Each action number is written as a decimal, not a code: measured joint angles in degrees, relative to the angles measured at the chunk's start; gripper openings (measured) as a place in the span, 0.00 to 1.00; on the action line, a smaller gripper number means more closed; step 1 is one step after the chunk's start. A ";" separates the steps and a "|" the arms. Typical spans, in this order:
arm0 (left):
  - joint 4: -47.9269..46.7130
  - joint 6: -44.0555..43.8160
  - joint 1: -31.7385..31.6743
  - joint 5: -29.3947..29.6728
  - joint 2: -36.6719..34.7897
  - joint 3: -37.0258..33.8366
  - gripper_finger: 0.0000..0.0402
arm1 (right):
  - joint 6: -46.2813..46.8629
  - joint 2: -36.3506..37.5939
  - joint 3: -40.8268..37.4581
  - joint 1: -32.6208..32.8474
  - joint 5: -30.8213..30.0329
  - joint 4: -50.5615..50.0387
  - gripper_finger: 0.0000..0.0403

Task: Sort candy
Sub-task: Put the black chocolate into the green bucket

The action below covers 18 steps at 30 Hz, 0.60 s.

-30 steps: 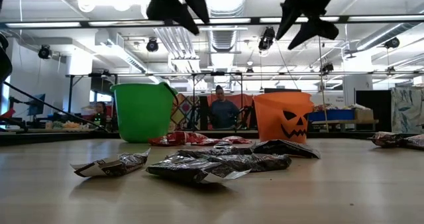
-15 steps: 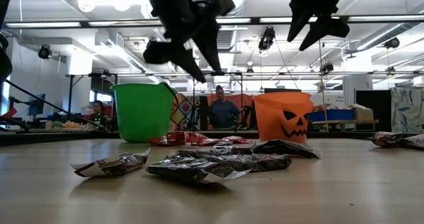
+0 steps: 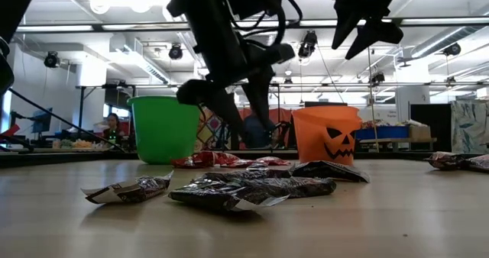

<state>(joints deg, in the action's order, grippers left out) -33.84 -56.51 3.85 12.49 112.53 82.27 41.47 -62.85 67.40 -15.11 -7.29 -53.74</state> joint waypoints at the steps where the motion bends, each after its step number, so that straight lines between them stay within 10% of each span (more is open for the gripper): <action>1: 0.23 0.00 -0.16 0.00 0.68 0.30 0.50 | 0.00 0.00 0.00 0.00 0.00 -0.02 0.49; 18: -1.27 -0.83 -0.84 2.24 10.58 6.21 0.64 | 0.59 -0.02 -0.02 0.15 0.31 -0.06 0.49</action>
<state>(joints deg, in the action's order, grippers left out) -35.10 -57.35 3.00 14.73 123.11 88.48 42.06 -62.87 67.37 -14.96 -6.98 -53.80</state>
